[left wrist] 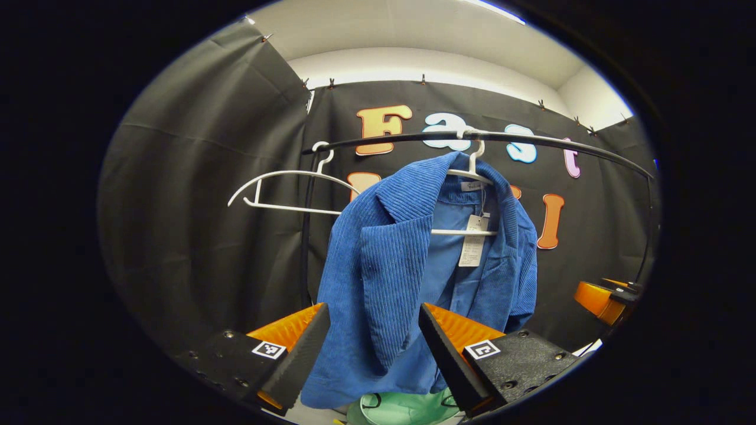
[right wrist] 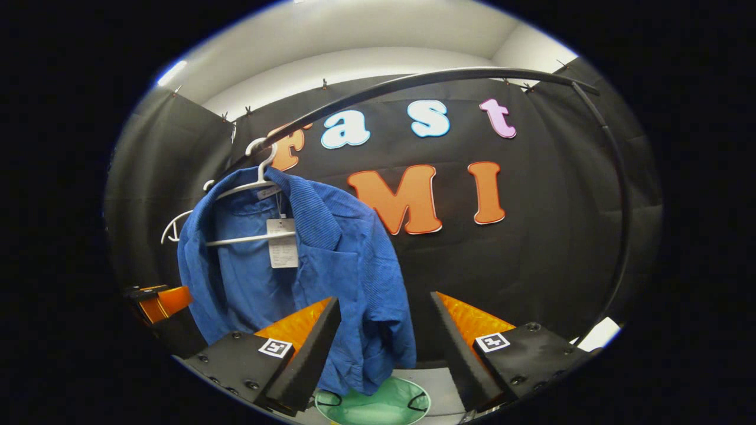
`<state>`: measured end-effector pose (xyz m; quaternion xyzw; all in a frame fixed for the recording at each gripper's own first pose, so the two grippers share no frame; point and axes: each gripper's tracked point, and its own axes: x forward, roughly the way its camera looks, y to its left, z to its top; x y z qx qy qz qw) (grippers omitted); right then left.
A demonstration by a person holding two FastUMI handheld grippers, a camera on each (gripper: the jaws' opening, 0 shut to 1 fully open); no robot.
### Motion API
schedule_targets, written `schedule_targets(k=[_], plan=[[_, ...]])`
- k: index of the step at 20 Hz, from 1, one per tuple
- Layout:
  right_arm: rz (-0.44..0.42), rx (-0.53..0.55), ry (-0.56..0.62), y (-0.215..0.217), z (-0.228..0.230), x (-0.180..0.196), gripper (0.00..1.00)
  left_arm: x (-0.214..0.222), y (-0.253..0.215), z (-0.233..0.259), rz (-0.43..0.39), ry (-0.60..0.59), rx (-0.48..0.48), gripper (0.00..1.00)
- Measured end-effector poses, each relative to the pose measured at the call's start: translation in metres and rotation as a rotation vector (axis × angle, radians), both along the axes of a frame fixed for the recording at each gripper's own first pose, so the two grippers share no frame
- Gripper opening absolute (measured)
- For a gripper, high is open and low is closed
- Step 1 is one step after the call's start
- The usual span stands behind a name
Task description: Grasp the clothes on the hanger with both hands and then place them into the laundry hamper below.
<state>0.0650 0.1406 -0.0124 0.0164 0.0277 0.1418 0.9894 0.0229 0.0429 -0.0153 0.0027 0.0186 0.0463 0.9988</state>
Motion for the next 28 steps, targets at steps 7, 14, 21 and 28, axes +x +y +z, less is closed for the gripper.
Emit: schedule_targets(k=[7,14,21,28], plan=[[0.089,-0.031,-0.016,0.05,-0.002,0.022,0.89,0.002,0.016,0.005,0.02,-0.007,-0.002,0.92],[0.152,-0.037,0.001,0.088,-0.01,0.053,0.89,0.006,0.027,0.008,0.033,-0.016,0.012,0.92],[0.154,-0.041,0.047,0.1,-0.03,0.088,0.88,0.014,0.024,0.007,0.014,-0.017,0.01,0.92],[0.21,-0.046,0.097,0.117,-0.047,0.1,0.58,0.023,0.018,0.004,0.001,-0.007,-0.005,0.92]])
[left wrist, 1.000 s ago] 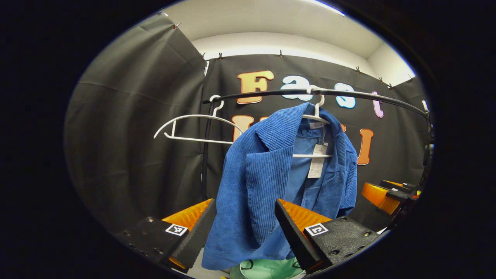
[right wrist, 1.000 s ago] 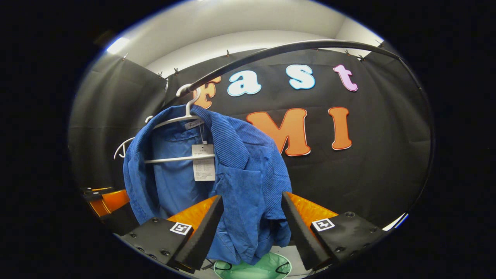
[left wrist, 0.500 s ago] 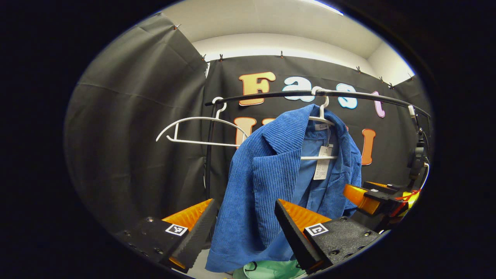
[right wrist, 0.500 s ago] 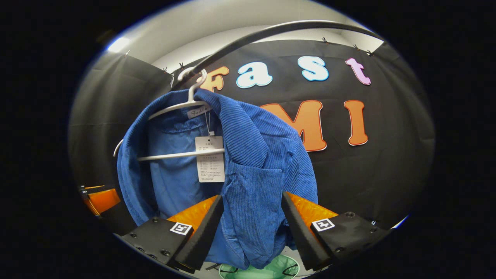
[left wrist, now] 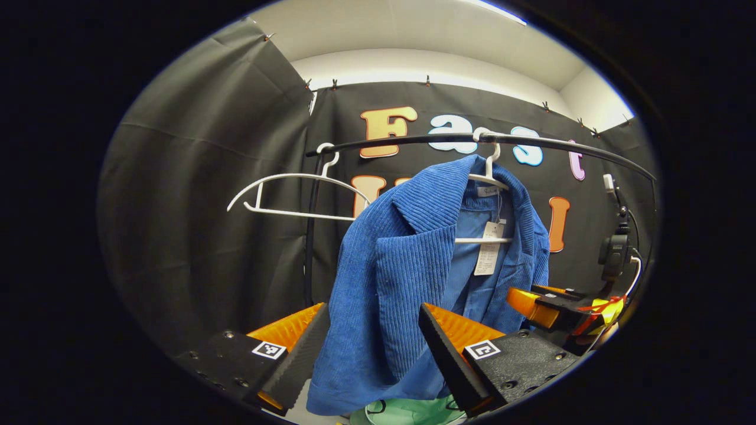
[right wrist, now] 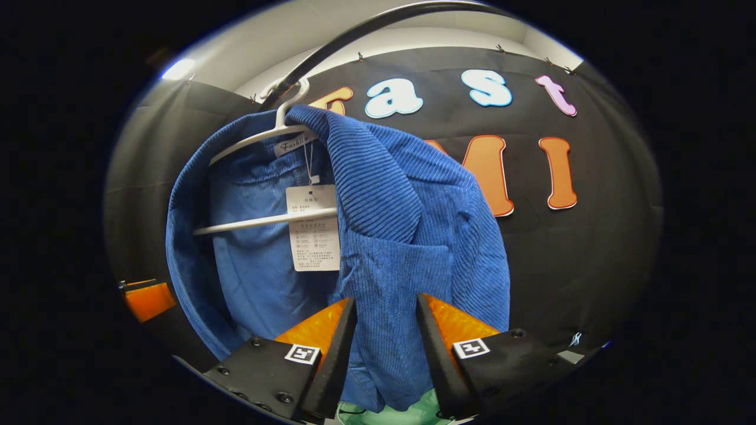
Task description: Grasp the clothes on the hanger with both hands and then place them into the laundry hamper below.
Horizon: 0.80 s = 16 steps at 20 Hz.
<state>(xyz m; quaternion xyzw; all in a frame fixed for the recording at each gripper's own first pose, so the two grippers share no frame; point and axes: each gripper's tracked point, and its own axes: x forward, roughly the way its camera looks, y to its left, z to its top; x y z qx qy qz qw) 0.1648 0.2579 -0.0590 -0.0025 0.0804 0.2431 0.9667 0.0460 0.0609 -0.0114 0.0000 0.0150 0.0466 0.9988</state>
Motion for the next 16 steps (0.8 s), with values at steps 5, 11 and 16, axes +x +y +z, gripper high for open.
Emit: schedule_targets(k=[5,11,16], plan=[[0.019,0.01,0.016,0.002,-0.003,0.0,0.27,0.006,-0.005,-0.002,-0.004,0.002,-0.001,0.92],[0.006,0.047,0.036,-0.008,0.001,0.002,0.08,0.015,-0.012,-0.006,-0.013,0.012,-0.01,0.92],[0.016,0.06,0.025,-0.013,0.006,-0.002,0.08,0.032,-0.026,-0.009,-0.048,0.011,-0.004,0.92]])
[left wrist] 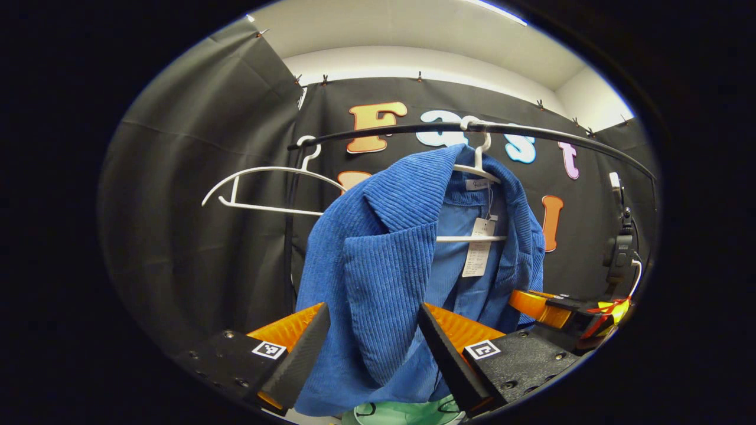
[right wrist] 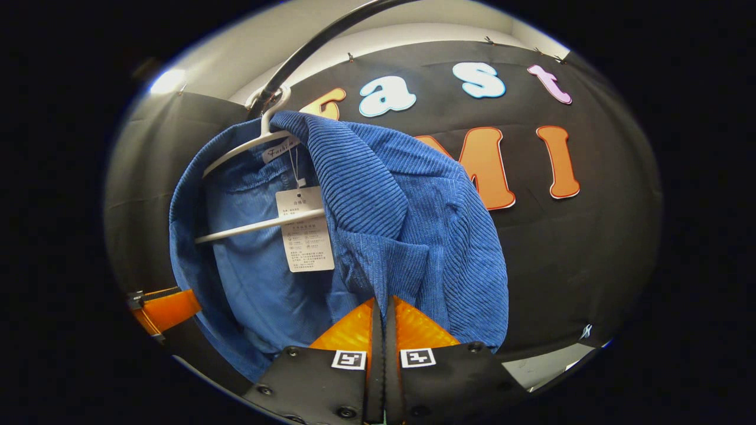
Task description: Grasp the clothes on the hanger with both hands and then place them into the laundry hamper below.
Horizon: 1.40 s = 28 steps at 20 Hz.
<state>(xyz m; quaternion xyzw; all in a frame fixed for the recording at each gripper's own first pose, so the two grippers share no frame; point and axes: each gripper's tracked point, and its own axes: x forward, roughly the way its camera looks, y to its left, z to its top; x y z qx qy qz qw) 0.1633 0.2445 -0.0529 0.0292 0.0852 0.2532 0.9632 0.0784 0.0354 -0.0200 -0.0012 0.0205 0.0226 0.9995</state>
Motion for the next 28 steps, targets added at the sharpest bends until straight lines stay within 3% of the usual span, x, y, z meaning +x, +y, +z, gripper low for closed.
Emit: schedule_targets(k=[4,7,11,16,21,26,28], plan=[[0.009,0.041,0.018,-0.008,0.004,0.001,0.08,0.018,0.0,-0.005,0.007,-0.001,-0.013,0.92],[0.012,0.084,0.027,-0.014,0.013,0.003,0.08,0.025,-0.004,-0.006,-0.017,0.0,-0.026,0.83],[0.055,0.165,0.045,-0.019,0.028,0.005,0.08,0.025,-0.005,0.002,-0.033,-0.012,-0.009,0.58],[0.111,0.268,0.106,-0.021,0.042,0.006,0.08,0.019,0.0,0.016,-0.042,-0.022,0.043,0.03],[0.147,0.489,0.248,-0.024,0.055,0.002,0.08,0.01,0.002,0.025,-0.109,-0.002,0.057,0.01],[0.118,0.57,0.245,-0.029,0.063,-0.013,0.08,-0.002,0.009,0.032,-0.188,0.0,0.029,0.02],[0.114,0.594,0.242,-0.029,0.068,-0.021,0.09,-0.006,0.006,0.038,-0.259,-0.003,0.025,0.0]])
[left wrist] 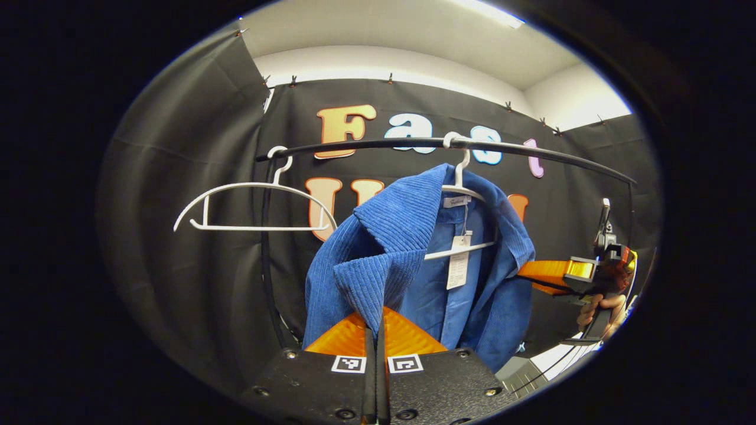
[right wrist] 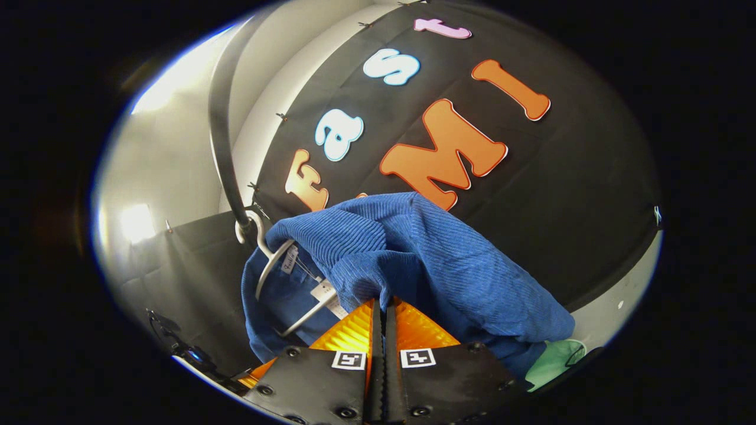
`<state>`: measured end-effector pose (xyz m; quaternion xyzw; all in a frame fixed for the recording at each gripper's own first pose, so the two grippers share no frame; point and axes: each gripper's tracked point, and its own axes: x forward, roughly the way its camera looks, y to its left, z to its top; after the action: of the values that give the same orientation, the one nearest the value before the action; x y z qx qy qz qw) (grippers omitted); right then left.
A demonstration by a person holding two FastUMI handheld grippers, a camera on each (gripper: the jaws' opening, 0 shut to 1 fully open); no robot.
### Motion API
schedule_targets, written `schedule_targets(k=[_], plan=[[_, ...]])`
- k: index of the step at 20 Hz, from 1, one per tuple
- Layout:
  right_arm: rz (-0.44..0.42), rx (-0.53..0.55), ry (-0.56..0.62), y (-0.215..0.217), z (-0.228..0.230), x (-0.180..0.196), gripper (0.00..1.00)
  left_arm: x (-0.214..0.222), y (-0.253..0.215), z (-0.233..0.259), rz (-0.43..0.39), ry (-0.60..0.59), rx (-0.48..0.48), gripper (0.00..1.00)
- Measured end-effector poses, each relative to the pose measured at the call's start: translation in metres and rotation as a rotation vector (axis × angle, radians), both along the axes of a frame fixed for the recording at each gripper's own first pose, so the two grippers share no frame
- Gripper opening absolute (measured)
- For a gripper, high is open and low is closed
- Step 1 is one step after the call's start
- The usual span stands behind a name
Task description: Grasp the clothes on the hanger with both hands and then place them into the laundry hamper below.
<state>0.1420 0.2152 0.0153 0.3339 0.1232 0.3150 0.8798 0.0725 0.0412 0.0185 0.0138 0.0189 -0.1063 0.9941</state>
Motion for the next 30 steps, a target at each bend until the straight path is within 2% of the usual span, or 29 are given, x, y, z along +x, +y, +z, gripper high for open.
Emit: schedule_targets(k=[2,5,9,11,16,21,25,30], plan=[[-0.021,0.028,-0.005,-0.001,0.007,-0.004,0.08,-0.009,-0.002,0.009,-0.063,-0.02,-0.006,0.0],[-0.047,0.081,0.0,-0.004,0.013,-0.007,0.08,-0.011,0.005,0.013,-0.097,-0.04,0.036,0.0],[-0.07,0.173,0.017,-0.009,0.02,-0.006,0.08,-0.015,0.013,0.017,-0.141,-0.014,-0.046,0.0],[-0.078,0.225,0.03,-0.016,0.027,-0.005,0.08,-0.011,0.026,0.032,-0.129,-0.009,-0.095,0.0],[-0.048,0.363,0.041,-0.036,0.054,0.01,0.08,-0.001,0.057,0.09,-0.076,-0.09,-0.153,0.0],[-0.017,0.422,0.051,-0.048,0.072,0.041,0.07,0.005,0.069,0.129,-0.034,-0.141,-0.181,0.0],[0.003,0.455,0.057,-0.056,0.083,0.069,0.07,0.01,0.077,0.141,-0.002,-0.153,-0.199,0.0],[0.035,0.5,0.069,-0.065,0.094,0.085,0.07,0.011,0.084,0.156,0.026,-0.172,-0.182,0.0]])
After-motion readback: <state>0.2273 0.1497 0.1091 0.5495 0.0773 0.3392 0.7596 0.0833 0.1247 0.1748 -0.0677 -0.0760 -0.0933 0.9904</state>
